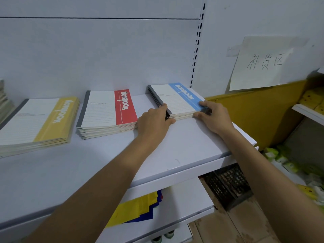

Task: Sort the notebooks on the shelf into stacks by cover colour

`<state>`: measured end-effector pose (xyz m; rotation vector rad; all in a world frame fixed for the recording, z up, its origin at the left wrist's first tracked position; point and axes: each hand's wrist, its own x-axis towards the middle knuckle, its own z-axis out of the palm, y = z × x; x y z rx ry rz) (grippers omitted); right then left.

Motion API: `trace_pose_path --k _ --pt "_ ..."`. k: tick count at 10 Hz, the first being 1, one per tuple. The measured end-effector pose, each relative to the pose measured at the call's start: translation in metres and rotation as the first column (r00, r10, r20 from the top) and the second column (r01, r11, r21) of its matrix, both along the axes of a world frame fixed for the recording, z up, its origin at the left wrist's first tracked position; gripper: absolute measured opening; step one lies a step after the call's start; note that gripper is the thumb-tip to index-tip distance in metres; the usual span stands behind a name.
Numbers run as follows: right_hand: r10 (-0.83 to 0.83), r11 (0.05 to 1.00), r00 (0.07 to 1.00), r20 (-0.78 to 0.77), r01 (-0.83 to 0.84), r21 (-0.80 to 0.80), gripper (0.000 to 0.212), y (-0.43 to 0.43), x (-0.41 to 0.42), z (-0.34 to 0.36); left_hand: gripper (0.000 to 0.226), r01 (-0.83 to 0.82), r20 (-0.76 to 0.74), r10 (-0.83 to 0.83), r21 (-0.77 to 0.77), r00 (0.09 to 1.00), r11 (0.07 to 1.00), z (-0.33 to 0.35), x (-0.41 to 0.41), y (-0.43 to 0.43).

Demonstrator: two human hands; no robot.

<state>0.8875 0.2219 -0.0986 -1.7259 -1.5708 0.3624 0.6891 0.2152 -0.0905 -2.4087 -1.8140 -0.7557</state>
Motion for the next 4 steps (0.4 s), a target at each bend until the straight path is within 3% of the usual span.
trace_pose_path --k 2,3,4 --pt "-0.001 1.0 1.0 -0.005 0.001 0.006 0.056 -0.001 0.0 0.002 0.044 -0.01 0.015 0.01 0.0 1.0 1.0 0.002 0.002 -0.006" --pt "-0.015 1.0 1.0 0.021 0.016 -0.024 0.054 0.0 0.0 -0.001 0.044 -0.018 -0.048 0.016 -0.043 0.999 0.999 0.004 0.004 -0.007" --pt "-0.048 0.996 0.997 -0.055 0.052 0.072 0.045 -0.016 -0.007 0.007 0.065 0.032 0.038 -0.029 -0.07 0.999 0.997 0.016 0.003 -0.024"
